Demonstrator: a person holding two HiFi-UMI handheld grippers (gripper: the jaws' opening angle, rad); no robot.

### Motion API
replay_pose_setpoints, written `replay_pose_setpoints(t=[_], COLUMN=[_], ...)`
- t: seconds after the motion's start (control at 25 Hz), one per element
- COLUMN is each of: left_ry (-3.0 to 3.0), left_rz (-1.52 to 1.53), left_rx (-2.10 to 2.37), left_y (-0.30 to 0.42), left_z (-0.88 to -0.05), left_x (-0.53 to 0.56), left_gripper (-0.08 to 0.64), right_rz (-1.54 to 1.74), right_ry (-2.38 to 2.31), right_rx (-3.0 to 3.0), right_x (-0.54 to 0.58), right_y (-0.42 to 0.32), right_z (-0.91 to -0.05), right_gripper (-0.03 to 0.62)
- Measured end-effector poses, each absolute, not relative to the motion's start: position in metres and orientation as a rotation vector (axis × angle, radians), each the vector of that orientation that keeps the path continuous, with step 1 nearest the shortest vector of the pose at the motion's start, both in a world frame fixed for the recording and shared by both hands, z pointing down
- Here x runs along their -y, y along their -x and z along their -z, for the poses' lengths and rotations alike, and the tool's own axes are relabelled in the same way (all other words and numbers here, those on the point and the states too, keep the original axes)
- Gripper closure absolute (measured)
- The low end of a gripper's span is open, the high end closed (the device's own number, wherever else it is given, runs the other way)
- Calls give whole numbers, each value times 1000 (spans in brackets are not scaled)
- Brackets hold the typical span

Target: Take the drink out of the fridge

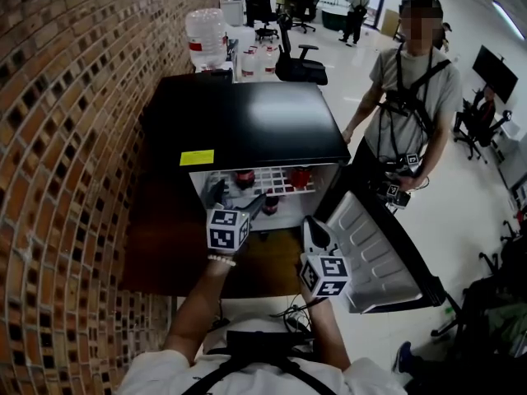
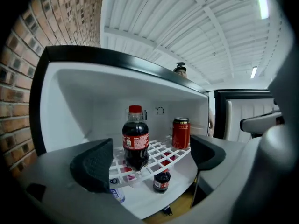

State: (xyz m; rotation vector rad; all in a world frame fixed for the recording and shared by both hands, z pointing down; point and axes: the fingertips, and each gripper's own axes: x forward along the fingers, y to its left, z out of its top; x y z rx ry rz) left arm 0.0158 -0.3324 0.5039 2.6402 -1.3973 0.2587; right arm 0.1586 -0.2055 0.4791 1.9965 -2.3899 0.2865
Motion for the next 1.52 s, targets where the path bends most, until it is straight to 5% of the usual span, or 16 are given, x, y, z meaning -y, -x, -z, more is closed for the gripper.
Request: replay_pose_setpoints(t=[0.84, 0.96, 1.52], left_ry=[-2572, -2576, -2582], left_rz=[-338, -328, -345], left_rx=[1460, 1445, 1438], left_y=[-28, -31, -32], left_z=[-526, -525, -523], left_x=[412, 415, 416], left_gripper=[52, 128, 252], right_rz=[-258, -266, -256], right_ry=[-2021, -2030, -2054], right_rx=[2379, 2366, 2360], right_x=[209, 209, 209], right_y=[-176, -180, -187], right_z=[-474, -475, -472], right_gripper=[578, 578, 577])
